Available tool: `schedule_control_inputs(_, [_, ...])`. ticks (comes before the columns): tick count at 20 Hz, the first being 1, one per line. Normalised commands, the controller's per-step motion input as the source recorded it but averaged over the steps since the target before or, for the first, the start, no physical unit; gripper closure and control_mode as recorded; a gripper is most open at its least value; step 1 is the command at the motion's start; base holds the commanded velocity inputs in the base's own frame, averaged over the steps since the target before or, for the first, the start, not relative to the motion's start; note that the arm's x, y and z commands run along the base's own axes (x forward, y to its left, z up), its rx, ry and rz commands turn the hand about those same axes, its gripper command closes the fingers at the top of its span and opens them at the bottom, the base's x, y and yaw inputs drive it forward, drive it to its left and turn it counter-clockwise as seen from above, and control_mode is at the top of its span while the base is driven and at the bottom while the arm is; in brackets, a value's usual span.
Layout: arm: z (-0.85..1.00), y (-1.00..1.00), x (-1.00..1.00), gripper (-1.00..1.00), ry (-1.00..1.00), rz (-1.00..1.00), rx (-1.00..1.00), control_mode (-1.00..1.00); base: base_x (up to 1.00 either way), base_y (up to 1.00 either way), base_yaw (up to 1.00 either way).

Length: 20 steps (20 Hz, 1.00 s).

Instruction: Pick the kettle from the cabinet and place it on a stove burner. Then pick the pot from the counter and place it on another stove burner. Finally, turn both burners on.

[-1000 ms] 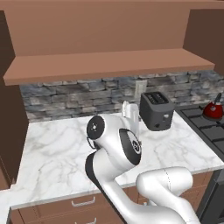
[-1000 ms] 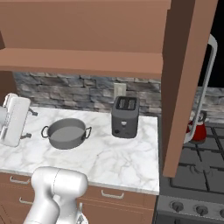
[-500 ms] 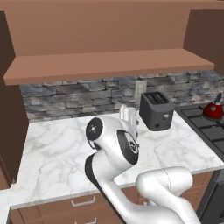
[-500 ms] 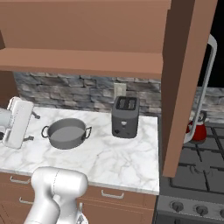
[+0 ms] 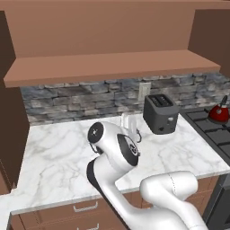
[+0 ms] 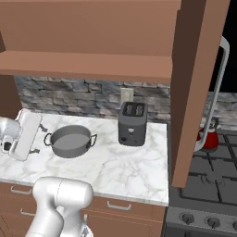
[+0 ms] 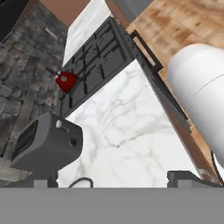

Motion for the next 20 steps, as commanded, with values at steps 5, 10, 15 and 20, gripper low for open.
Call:
schedule_control_inputs(5, [-0.32,0.13,0.32,-1.0,0.06,0.0,0.01,-1.0,0.0,0.0,0.0])
schedule_control_inputs(10, [-0.28,0.05,0.24,-1.0,0.09,0.0,0.0,-1.0,0.0,0.0,0.0])
schedule_control_inputs(15, [-0.3,0.19,0.39,-1.0,0.1,0.0,0.0,-1.0,0.0,0.0,0.0])
schedule_control_inputs(20, [-0.27,0.2,0.42,-1.0,0.09,0.0,0.0,-1.0,0.0,0.0,0.0])
